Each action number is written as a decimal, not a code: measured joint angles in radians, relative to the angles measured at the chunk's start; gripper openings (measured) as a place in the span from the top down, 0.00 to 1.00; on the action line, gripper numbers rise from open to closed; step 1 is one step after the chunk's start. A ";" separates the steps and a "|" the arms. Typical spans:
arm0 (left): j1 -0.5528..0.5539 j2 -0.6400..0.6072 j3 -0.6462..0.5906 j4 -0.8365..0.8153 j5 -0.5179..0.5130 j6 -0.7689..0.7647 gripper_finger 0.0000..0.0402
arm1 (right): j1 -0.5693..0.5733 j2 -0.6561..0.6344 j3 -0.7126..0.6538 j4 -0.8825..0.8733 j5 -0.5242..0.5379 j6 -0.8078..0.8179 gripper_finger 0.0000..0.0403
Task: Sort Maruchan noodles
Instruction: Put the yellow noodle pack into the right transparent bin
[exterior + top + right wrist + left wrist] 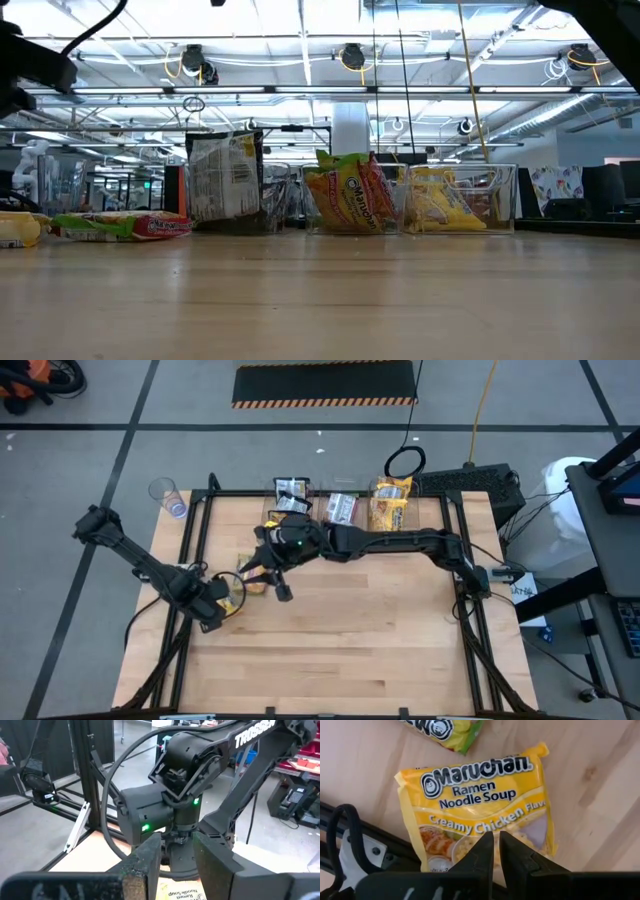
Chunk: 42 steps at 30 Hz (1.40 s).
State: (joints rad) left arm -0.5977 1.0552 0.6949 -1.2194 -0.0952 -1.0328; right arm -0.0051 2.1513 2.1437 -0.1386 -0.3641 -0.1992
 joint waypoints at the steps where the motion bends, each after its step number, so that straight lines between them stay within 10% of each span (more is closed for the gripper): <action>1: 0.007 0.006 0.000 0.002 0.001 -0.002 0.91 | 0.000 0.000 0.000 -0.005 0.000 0.003 0.73; 12: 0.167 0.071 -0.063 0.258 0.335 -0.139 0.91 | -0.001 0.001 0.000 -0.057 -0.003 0.011 0.73; 42: 0.170 0.098 -0.002 0.053 0.125 -0.120 0.91 | -0.016 0.001 0.000 -0.084 -0.004 -0.004 0.73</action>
State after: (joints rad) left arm -0.4278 1.1530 0.6931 -1.1664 0.0296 -1.1530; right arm -0.0212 2.1521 2.1437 -0.2226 -0.3679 -0.2031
